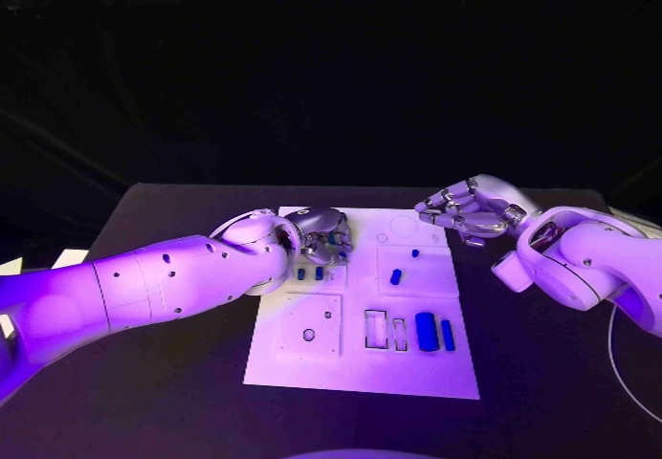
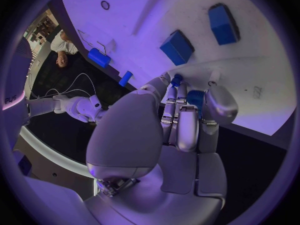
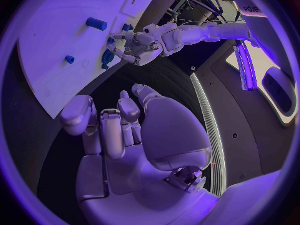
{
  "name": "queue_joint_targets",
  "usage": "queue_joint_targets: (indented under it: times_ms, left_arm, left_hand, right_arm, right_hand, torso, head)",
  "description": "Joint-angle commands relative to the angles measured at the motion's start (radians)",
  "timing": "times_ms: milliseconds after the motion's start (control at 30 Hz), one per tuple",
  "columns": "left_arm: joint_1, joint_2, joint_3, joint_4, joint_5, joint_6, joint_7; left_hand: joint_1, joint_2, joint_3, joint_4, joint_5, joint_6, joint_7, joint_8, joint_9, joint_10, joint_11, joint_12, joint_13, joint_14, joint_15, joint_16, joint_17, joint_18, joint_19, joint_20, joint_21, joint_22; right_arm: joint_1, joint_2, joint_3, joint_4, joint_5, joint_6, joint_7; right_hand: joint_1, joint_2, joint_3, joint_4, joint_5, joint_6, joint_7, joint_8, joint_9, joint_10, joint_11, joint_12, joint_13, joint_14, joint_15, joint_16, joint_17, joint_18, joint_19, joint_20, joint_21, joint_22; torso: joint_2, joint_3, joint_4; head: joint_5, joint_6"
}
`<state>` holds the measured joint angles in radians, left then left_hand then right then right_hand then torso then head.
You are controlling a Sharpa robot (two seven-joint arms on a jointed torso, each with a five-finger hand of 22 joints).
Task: Assemble the parts on the task board
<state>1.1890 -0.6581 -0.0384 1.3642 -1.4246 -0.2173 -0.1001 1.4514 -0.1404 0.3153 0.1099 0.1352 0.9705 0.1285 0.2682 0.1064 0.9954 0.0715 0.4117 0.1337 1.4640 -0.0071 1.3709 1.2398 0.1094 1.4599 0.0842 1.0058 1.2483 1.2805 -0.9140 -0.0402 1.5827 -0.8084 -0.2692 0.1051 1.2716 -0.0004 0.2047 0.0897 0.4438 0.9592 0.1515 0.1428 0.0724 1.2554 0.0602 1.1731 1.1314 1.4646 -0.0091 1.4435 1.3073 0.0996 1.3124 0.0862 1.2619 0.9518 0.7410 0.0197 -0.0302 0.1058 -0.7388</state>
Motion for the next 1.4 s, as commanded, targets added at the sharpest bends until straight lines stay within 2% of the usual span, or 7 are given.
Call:
queue_joint_targets:
  times_ms: [33, 633, 800, 1400]
  left_arm:
    - [-0.001, 0.003, 0.001, 0.000, -0.013, 0.041, -0.031]
    - [-0.001, 0.006, 0.002, -0.005, -0.010, 0.061, -0.052]
    - [-0.001, 0.006, 0.002, -0.005, -0.010, 0.064, -0.059]
    - [-0.001, 0.006, 0.004, -0.012, -0.018, 0.087, -0.084]
  left_hand:
    - [0.007, 0.006, 0.012, -0.002, 0.002, 0.012, 0.001, -0.003, -0.001, 0.008, -0.001, 0.001, -0.002, 0.026, -0.006, 0.004, -0.004, -0.013, 0.020, -0.001, 0.002, 0.002]
    - [0.004, 0.000, 0.030, -0.004, 0.003, 0.015, 0.003, -0.008, -0.006, -0.006, 0.005, -0.013, -0.014, 0.023, -0.002, -0.001, -0.017, -0.012, 0.013, 0.001, -0.003, 0.005]
    - [0.005, -0.004, 0.036, -0.007, 0.004, 0.014, 0.004, -0.010, -0.008, -0.012, 0.007, -0.018, -0.019, 0.022, -0.001, -0.002, -0.019, -0.011, 0.011, 0.002, -0.004, 0.006]
    - [0.011, -0.006, 0.050, -0.015, 0.011, 0.014, 0.003, -0.012, -0.010, -0.013, 0.007, -0.020, -0.023, 0.023, 0.000, 0.001, -0.017, -0.012, 0.010, 0.003, 0.001, 0.013]
  right_arm:
    - [-0.001, 0.001, 0.000, 0.000, -0.010, -0.001, 0.007]
    - [-0.001, 0.002, 0.000, 0.000, -0.010, 0.002, 0.005]
    - [-0.001, 0.003, 0.000, 0.000, -0.010, 0.002, 0.005]
    - [-0.001, 0.004, 0.000, 0.000, -0.010, 0.006, 0.005]
  right_hand:
    - [0.009, -0.001, 0.004, 0.001, 0.006, -0.006, 0.001, 0.006, -0.001, -0.009, 0.001, -0.003, -0.001, 0.062, -0.008, -0.006, 0.066, 0.017, -0.004, -0.001, -0.005, -0.001]
    - [0.009, -0.002, 0.006, 0.001, 0.009, -0.006, 0.001, 0.006, -0.001, -0.007, 0.001, -0.001, 0.001, 0.063, -0.008, -0.005, 0.068, 0.017, -0.003, -0.001, -0.005, 0.000]
    - [0.009, -0.002, 0.006, 0.001, 0.009, -0.006, 0.001, 0.006, -0.001, -0.007, 0.001, -0.001, 0.001, 0.063, -0.008, -0.005, 0.068, 0.017, -0.003, -0.001, -0.005, 0.000]
    - [0.009, -0.002, 0.006, 0.001, 0.009, -0.006, 0.001, 0.006, -0.001, -0.007, 0.001, -0.001, 0.001, 0.063, -0.008, -0.005, 0.068, 0.017, -0.003, -0.001, -0.005, 0.000]
  torso:
    - [0.000, 0.0005, 0.0005]
    - [0.000, -0.0001, 0.0005]
    - [0.000, 0.0001, 0.0000]
    - [0.000, 0.0003, 0.0003]
  head:
    - [0.000, -0.001]
    - [0.003, -0.003]
    - [0.008, -0.007]
    - [0.011, -0.013]
